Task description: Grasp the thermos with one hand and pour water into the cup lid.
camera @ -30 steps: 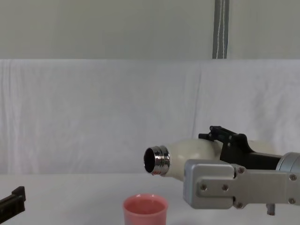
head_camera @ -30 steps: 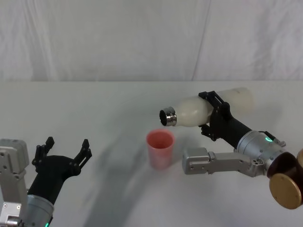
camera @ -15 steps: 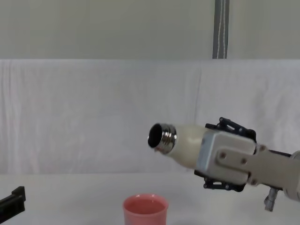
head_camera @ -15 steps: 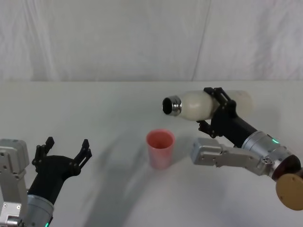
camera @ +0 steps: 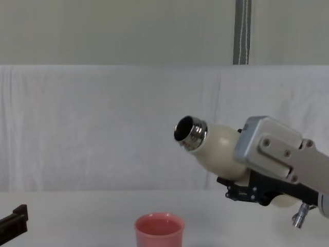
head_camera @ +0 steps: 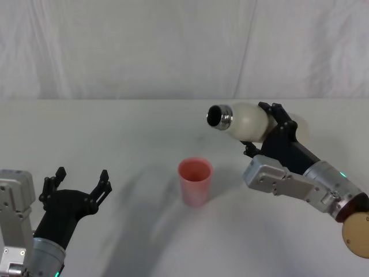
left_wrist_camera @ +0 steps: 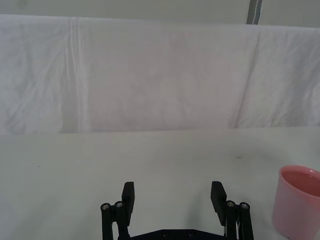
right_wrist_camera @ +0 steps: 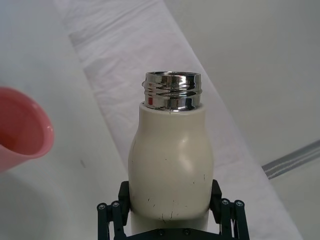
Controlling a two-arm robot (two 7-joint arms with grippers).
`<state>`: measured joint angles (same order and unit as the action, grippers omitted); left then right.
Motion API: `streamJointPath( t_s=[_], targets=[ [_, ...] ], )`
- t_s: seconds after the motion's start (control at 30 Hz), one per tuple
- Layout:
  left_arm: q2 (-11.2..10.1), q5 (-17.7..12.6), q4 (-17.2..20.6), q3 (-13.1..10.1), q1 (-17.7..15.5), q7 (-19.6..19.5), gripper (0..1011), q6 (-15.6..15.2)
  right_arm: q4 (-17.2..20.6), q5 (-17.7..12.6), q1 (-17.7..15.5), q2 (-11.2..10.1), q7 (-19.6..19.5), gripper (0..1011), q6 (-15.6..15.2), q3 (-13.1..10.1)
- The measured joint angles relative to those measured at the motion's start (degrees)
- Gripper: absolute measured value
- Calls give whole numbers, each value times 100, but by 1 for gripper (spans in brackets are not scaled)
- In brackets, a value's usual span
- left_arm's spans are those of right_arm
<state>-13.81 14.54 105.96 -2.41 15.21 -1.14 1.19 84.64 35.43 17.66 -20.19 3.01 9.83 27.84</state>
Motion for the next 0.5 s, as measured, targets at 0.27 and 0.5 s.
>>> streamJointPath(
  t_s=[0.27,0.5],
  targets=[
    [0,0,0,0,0,0,1001,0,-35,-324,-114,128,-58,951,156,-214],
    [0,0,0,0,0,0,1001,0,-60,-650,-265,265,-94,951,270,-440]
  ],
)
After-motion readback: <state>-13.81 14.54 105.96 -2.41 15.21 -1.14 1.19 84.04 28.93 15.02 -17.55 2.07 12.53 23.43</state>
